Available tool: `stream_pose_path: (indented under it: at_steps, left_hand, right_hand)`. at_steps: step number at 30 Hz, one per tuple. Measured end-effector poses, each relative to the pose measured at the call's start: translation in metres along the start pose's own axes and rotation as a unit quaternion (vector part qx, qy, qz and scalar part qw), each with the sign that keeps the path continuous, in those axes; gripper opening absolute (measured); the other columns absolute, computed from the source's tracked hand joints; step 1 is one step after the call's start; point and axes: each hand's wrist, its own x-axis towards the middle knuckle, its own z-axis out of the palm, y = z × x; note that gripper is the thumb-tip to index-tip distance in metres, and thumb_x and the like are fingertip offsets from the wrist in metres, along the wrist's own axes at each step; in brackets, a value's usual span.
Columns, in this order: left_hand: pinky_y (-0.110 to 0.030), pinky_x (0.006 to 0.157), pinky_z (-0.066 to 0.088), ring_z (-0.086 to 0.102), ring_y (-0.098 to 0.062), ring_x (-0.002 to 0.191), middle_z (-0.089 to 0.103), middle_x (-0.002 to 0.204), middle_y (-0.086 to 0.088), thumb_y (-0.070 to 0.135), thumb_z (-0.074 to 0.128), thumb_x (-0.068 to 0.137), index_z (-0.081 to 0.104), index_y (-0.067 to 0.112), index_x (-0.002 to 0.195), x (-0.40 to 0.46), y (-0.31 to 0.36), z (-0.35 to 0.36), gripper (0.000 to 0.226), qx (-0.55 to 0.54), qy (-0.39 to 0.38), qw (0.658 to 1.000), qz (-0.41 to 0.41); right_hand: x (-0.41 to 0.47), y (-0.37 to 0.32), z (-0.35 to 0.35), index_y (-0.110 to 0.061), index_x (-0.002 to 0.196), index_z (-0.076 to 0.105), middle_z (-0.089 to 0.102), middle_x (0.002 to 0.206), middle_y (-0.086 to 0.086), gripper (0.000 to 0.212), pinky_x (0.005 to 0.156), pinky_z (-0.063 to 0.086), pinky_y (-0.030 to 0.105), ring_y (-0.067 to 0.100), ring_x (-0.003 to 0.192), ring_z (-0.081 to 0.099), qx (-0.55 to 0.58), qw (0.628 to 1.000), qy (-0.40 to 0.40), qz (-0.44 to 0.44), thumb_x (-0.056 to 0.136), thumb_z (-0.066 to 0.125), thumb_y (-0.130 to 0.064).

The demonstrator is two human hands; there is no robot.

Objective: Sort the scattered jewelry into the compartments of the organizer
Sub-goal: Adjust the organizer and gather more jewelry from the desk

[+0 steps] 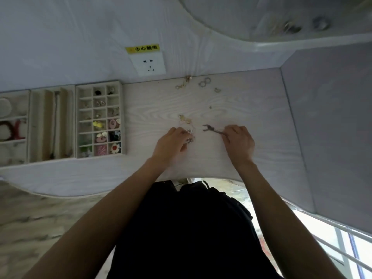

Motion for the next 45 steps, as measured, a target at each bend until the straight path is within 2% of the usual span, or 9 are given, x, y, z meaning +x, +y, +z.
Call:
stream_pose_path:
  at_steps: [3, 7, 11, 13, 19, 29, 33, 38, 45]
  left_hand:
    - [-0.039, 0.070, 0.052, 0.053, -0.024, 0.099, 0.060, 0.107, -0.003, 0.009, 0.063, 0.082, 0.067, 0.017, 0.106, -0.012, -0.005, 0.002, 0.026, -0.044, 0.043, 0.997, -0.042]
    - [-0.035, 0.076, 0.048, 0.050, -0.023, 0.100, 0.059, 0.105, -0.002, 0.013, 0.062, 0.083, 0.068, 0.021, 0.100, -0.016, -0.010, 0.000, 0.020, -0.066, 0.058, 0.991, -0.104]
    - [-0.039, 0.080, 0.049, 0.050, -0.025, 0.105, 0.057, 0.114, -0.005, 0.017, 0.063, 0.084, 0.065, 0.017, 0.109, -0.015, -0.001, -0.005, 0.026, -0.070, 0.090, 0.981, -0.156]
    - [-0.040, 0.082, 0.049, 0.051, -0.027, 0.106, 0.058, 0.116, -0.008, 0.011, 0.067, 0.080, 0.063, 0.013, 0.115, -0.007, 0.009, -0.006, 0.035, -0.091, 0.114, 0.984, -0.098]
    - [-0.026, 0.099, 0.028, 0.042, -0.020, 0.123, 0.055, 0.131, -0.003, 0.018, 0.065, 0.087, 0.051, 0.015, 0.132, 0.041, 0.047, 0.007, 0.047, -0.155, -0.076, 0.985, 0.006]
    - [-0.008, 0.081, 0.041, 0.063, 0.006, 0.087, 0.070, 0.087, 0.014, 0.025, 0.063, 0.089, 0.071, 0.024, 0.090, 0.020, 0.031, -0.022, 0.008, -0.364, -0.054, 0.926, -0.081]
    - [-0.010, 0.073, 0.040, 0.059, 0.005, 0.071, 0.066, 0.067, 0.018, 0.019, 0.064, 0.088, 0.069, 0.026, 0.083, -0.004, 0.008, -0.044, 0.010, -0.378, -0.043, 0.918, -0.113]
    - [-0.013, 0.071, 0.045, 0.060, -0.002, 0.070, 0.067, 0.074, 0.004, 0.011, 0.058, 0.092, 0.069, 0.022, 0.082, -0.043, -0.022, -0.079, 0.017, -0.425, 0.035, 0.888, -0.172]
    - [-0.021, 0.074, 0.048, 0.066, -0.005, 0.077, 0.071, 0.077, 0.009, 0.024, 0.061, 0.091, 0.069, 0.028, 0.083, -0.108, -0.078, -0.121, 0.012, -0.358, 0.117, 0.890, -0.256]
  right_hand:
    - [-0.002, 0.008, -0.003, -0.008, 0.083, 0.065, 0.063, 0.091, 0.006, 0.005, 0.063, 0.045, 0.030, 0.028, 0.090, 0.056, 0.016, 0.998, -0.030, 0.047, 0.083, 0.063, -0.012]
    - [-0.002, 0.017, 0.000, -0.012, 0.086, 0.064, 0.060, 0.096, 0.005, 0.027, 0.072, 0.046, 0.033, 0.025, 0.094, 0.054, 0.009, 0.998, -0.063, 0.028, 0.087, 0.041, -0.027]
    - [-0.003, 0.006, -0.002, -0.007, 0.092, 0.059, 0.062, 0.093, 0.010, 0.015, 0.070, 0.038, 0.032, 0.028, 0.089, 0.055, 0.105, 0.990, -0.077, 0.061, 0.092, 0.051, -0.019]
    - [-0.001, -0.001, -0.007, -0.007, 0.094, 0.058, 0.065, 0.090, 0.009, 0.012, 0.072, 0.042, 0.033, 0.025, 0.086, 0.059, 0.208, 0.969, -0.083, 0.102, 0.092, 0.054, -0.019]
    - [0.008, -0.013, -0.034, -0.016, 0.087, 0.058, 0.066, 0.081, -0.005, 0.005, 0.070, 0.046, 0.013, 0.006, 0.078, 0.062, 0.390, 0.912, -0.080, 0.098, 0.088, 0.059, -0.012]
    - [0.019, -0.017, -0.056, -0.013, 0.087, 0.057, 0.061, 0.079, 0.011, 0.017, 0.063, 0.049, 0.016, 0.007, 0.063, 0.064, 0.561, 0.804, -0.035, 0.193, 0.089, 0.052, 0.002]
    - [0.020, -0.033, -0.045, -0.012, 0.092, 0.062, 0.059, 0.071, 0.004, 0.017, 0.063, 0.048, 0.018, 0.006, 0.060, 0.060, 0.539, 0.822, -0.045, 0.178, 0.092, 0.050, -0.001]
    - [0.038, -0.058, -0.036, -0.011, 0.093, 0.064, 0.058, 0.069, 0.003, 0.020, 0.062, 0.050, 0.020, 0.004, 0.057, 0.057, 0.538, 0.814, 0.022, 0.215, 0.093, 0.047, -0.001]
    - [0.057, -0.102, -0.021, -0.015, 0.094, 0.068, 0.063, 0.076, -0.005, 0.017, 0.062, 0.046, 0.014, -0.004, 0.060, 0.058, 0.415, 0.900, -0.052, 0.124, 0.090, 0.054, -0.007]
